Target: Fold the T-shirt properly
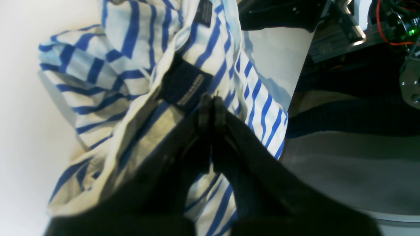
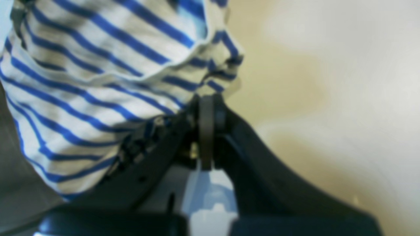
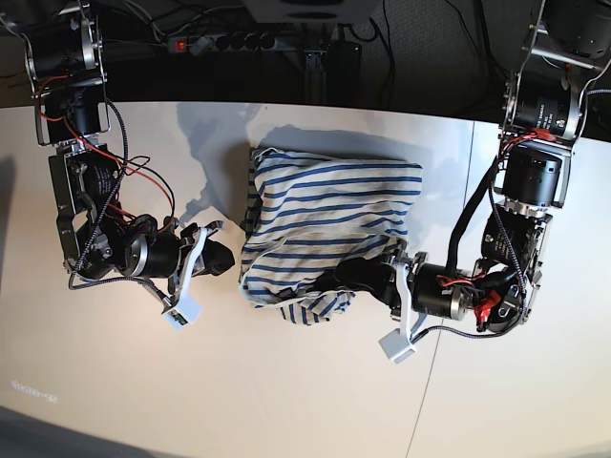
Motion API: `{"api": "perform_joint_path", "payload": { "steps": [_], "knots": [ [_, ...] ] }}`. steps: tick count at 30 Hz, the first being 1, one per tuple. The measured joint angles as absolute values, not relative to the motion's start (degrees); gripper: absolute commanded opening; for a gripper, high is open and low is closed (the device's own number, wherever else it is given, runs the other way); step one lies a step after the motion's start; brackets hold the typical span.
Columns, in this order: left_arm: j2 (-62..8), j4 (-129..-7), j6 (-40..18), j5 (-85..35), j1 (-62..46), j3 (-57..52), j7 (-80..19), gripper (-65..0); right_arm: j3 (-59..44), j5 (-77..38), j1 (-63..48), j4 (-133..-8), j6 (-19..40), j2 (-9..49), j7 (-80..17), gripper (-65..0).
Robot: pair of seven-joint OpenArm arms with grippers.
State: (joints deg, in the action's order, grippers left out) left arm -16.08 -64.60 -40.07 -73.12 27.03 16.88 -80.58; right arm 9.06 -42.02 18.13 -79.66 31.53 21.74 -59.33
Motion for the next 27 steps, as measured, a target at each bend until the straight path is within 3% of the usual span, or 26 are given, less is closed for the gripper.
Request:
{"api": "perform_joint_path", "payload": {
  "steps": [8,20,27],
  "knots": [
    [-15.8,-64.6,-40.1,-59.6,27.0,16.9,-67.0,-65.0,9.1,-42.0,18.1,-79.6,31.5,21.7,-59.5,-65.0],
    [-14.3,-64.4,-40.1,-45.9,27.0,16.8,-56.4,-65.0,9.1,-42.0,18.1,-79.6,31.5,21.7,-59.6,-65.0],
    [-13.4,-60.4,-40.1,-43.9,30.3,16.9,-52.6,-65.0,9.0,-42.0,18.1,-79.6,31.5,21.7,-59.7,-65.0]
  ]
}}
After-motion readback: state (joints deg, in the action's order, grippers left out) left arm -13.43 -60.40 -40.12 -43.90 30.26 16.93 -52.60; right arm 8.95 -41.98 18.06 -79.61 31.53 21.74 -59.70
